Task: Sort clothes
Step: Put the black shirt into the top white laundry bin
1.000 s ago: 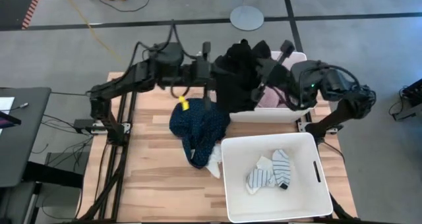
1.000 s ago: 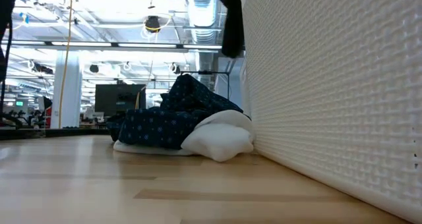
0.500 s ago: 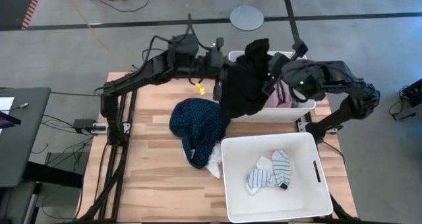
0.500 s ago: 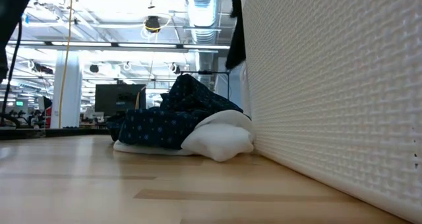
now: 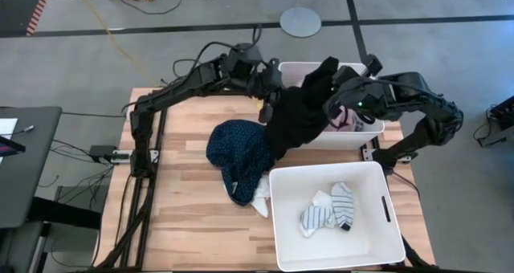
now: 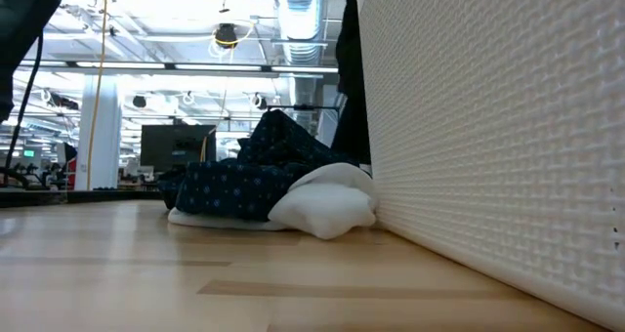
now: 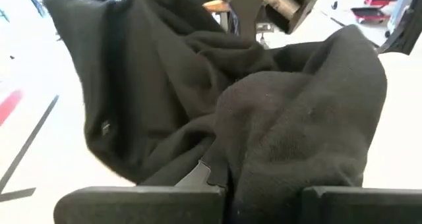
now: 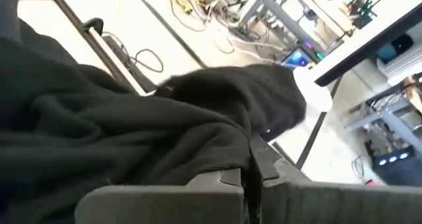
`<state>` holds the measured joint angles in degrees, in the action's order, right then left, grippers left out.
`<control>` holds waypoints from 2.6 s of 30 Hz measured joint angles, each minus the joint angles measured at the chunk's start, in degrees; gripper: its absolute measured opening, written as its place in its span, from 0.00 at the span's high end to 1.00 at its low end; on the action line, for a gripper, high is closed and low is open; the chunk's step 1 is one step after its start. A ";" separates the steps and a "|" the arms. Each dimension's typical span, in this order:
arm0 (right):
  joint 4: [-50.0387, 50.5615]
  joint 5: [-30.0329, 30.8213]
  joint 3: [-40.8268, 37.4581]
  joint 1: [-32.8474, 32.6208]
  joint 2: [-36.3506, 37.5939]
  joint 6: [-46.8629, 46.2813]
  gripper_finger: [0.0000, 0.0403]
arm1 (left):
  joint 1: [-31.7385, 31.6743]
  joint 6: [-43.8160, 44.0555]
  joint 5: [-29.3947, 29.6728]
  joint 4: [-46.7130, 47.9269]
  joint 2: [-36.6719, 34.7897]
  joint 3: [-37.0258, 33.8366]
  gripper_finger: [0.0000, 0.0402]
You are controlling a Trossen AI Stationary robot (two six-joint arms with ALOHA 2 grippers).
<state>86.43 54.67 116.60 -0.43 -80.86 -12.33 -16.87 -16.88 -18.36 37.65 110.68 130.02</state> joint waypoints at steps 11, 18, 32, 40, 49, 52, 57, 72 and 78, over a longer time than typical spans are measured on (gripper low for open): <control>3.56 -9.65 -0.65 3.98 -0.02 -4.33 0.88 | -2.07 0.59 0.01 4.06 0.17 -0.92 0.98; 3.56 -9.55 -0.65 3.98 0.02 -4.75 0.62 | -2.07 0.32 0.01 5.72 0.17 -0.92 0.98; 3.54 -8.26 -0.70 -1.48 0.95 -9.21 0.38 | -2.89 -0.70 0.04 6.32 0.27 -0.92 0.98; 3.56 -8.13 -0.67 -1.34 2.62 -11.51 0.43 | -3.85 0.19 0.20 6.28 2.31 -0.87 0.98; 3.54 -10.97 -0.63 2.03 3.35 -10.39 0.48 | -4.31 -1.07 0.19 3.44 4.63 -0.90 0.98; 3.45 -11.86 -0.66 2.46 3.29 -10.30 0.49 | -4.89 -1.02 0.22 1.94 5.07 -0.96 0.98; 3.59 -15.78 -0.61 2.50 2.81 -9.97 0.49 | -5.74 -0.56 0.22 -2.89 7.17 -0.92 0.98; 3.56 -17.49 -0.63 2.21 -2.03 -9.38 0.49 | -6.03 1.60 -1.87 -4.48 14.18 -0.12 0.67; 3.56 -17.48 -0.63 0.73 -1.94 -8.47 0.49 | -5.92 3.06 -7.74 1.02 13.77 5.05 0.26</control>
<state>90.00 37.19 115.96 0.30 -82.80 -20.80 -22.79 -13.82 -26.10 38.67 124.45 135.06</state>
